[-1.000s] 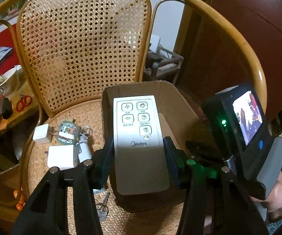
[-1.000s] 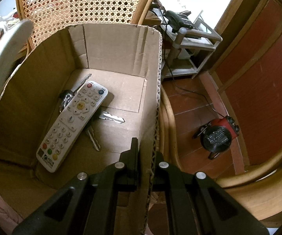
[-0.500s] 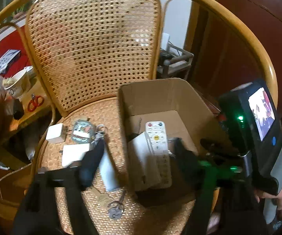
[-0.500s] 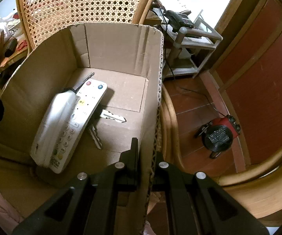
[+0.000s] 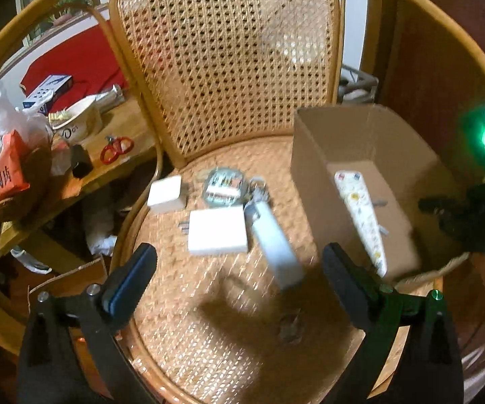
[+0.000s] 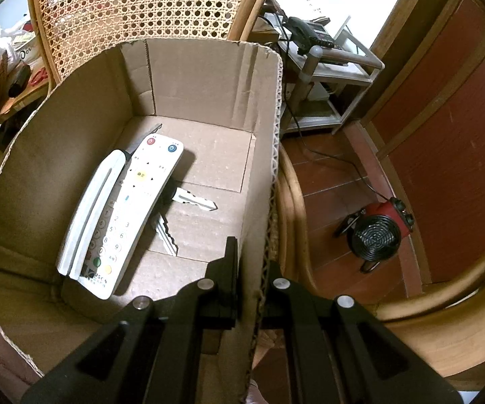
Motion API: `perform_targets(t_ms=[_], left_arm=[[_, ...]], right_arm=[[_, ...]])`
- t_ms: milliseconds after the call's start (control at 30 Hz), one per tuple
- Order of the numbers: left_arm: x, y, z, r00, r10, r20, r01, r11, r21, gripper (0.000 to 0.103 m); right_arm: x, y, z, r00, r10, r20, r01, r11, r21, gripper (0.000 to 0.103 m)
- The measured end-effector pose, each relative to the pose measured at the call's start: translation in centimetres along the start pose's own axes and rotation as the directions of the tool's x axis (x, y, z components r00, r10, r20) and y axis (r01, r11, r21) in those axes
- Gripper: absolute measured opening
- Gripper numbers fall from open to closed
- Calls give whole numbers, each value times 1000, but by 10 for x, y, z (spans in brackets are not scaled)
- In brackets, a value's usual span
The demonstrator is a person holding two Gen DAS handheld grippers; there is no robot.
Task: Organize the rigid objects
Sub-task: 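Open the left gripper and move it back over the loose keys, then grasp the brass keys with the left gripper and lift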
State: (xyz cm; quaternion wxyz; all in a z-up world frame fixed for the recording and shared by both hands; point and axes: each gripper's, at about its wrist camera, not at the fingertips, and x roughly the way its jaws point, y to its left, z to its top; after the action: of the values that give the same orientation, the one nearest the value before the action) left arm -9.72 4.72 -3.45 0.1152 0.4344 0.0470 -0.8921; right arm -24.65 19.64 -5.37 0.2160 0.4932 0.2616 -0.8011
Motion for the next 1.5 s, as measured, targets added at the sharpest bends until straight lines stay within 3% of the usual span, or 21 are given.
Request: perform_targets(t_ms=[267, 400, 633, 800, 867, 967, 1033, 1100, 1233, 1333, 1433, 1500], left_arm=[[13, 4, -23, 996, 0, -89, 1, 1000, 12, 98], [24, -3, -30, 981, -106, -165, 109, 994, 5, 98], [46, -24, -41, 966, -86, -243, 114, 988, 103, 98], [61, -29, -47, 958, -62, -279, 100, 987, 124, 98], [62, -26, -46, 958, -90, -272, 121, 988, 100, 97], [64, -20, -47, 954, -136, -267, 154, 987, 45, 86], [61, -22, -47, 955, -141, -260, 162, 985, 62, 78], [57, -24, -48, 955, -151, -255, 176, 981, 77, 59], [54, -19, -46, 948, -189, -256, 205, 978, 37, 32], [52, -5, -41, 935, -256, -246, 251, 967, -53, 22], [43, 4, -35, 948, -243, -206, 232, 970, -75, 5], [44, 8, -35, 947, -247, -207, 232, 968, -94, 2]], right_arm=[[1, 2, -1, 1000, -6, 1, 6, 1000, -6, 7], [2, 3, -1, 1000, -5, 1, 5, 1000, -6, 7], [3, 4, -2, 1000, -6, 1, 6, 1000, -8, 7], [3, 4, -2, 1000, -5, 1, 5, 1000, -7, 7], [3, 4, -2, 1000, -5, 2, 5, 1000, -6, 7], [3, 4, -1, 1000, -7, 2, 7, 1000, -7, 7], [3, 4, -2, 1000, -8, 1, 8, 1000, -9, 7], [3, 4, -1, 1000, -5, 1, 5, 1000, -8, 7], [3, 4, -1, 1000, -9, 0, 9, 1000, -10, 7], [3, 4, -1, 1000, -7, 1, 7, 1000, -10, 8], [3, 5, -1, 1000, -9, 1, 9, 1000, -11, 8], [3, 5, -1, 1000, -8, 1, 8, 1000, -12, 8]])
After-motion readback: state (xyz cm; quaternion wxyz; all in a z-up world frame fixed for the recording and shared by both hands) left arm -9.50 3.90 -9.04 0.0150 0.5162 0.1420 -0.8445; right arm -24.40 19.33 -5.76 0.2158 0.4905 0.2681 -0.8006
